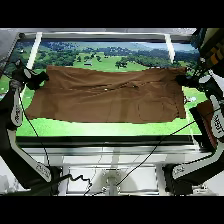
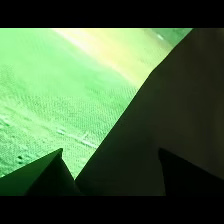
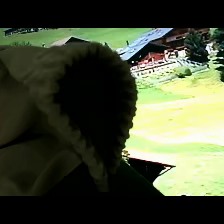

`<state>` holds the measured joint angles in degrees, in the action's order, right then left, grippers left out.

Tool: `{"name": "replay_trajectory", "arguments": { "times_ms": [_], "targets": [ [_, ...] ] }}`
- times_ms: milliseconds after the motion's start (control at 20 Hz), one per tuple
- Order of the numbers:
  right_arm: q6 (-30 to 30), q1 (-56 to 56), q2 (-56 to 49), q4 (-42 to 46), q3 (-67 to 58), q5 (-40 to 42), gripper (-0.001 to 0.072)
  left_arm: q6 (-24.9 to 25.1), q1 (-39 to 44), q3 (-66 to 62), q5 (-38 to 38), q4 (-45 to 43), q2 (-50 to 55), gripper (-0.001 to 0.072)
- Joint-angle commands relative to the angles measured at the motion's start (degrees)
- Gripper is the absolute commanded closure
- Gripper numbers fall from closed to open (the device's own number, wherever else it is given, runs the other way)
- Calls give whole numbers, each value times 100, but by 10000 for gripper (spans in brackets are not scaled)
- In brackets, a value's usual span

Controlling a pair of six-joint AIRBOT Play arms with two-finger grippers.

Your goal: Fold the clothes and pants, and hang the long-sleeved shirts on hangers.

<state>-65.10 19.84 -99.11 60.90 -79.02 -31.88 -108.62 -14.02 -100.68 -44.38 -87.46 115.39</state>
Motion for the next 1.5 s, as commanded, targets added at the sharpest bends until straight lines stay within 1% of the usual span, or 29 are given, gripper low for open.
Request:
{"name": "replay_trajectory", "arguments": {
  "times_ms": [0,50,150,200,250,400,450,550,600,650,750,850,900,950,1050,1150,1250,1450],
  "targets": [
    [0,-7,-4,0,0,-42,680,1377,114,-74,-376,396,153,147],
    [0,-7,-4,0,0,-50,681,1628,170,-74,-299,367,153,238],
    [0,-7,-4,-2,0,-76,680,1668,273,-74,-57,201,153,441],
    [0,-7,-4,-2,0,-105,680,1668,308,-74,59,177,151,609],
    [0,-7,-4,0,0,-142,680,1659,326,-74,186,177,142,694],
    [0,-4,-4,160,-2,-94,680,1633,328,-166,474,111,17,695],
    [0,-4,-4,278,-2,-7,681,1434,319,-195,468,-203,-50,696],
    [-7,-7,-4,363,-2,240,681,667,319,-199,415,-1226,-205,696],
    [-50,-7,-4,363,-2,354,681,424,319,-199,402,-1478,-247,696],
    [-151,-7,-4,374,-2,474,680,306,319,-199,404,-1582,-264,696],
    [-240,-7,-7,385,-2,739,681,271,319,-199,323,-1606,-260,696],
    [-243,-7,-11,382,-2,1016,681,267,306,-199,90,-1606,-240,696],
    [-243,-7,-13,382,0,1143,681,155,295,-199,-66,-1626,-234,696],
    [-247,-7,-17,382,-2,1259,681,-155,275,-199,-236,-1696,-229,696],
    [-492,-4,-68,385,-2,1512,681,-695,262,-199,-507,-1912,-229,696],
    [-664,-7,-190,378,-2,1482,681,-713,280,-199,-520,-1880,-229,696],
    [-741,-7,-352,380,-2,1276,681,-710,348,-199,-516,-1882,-227,695],
    [-754,-24,-498,352,-2,1180,681,-710,428,-199,-426,-1880,-227,693]
  ]
}}
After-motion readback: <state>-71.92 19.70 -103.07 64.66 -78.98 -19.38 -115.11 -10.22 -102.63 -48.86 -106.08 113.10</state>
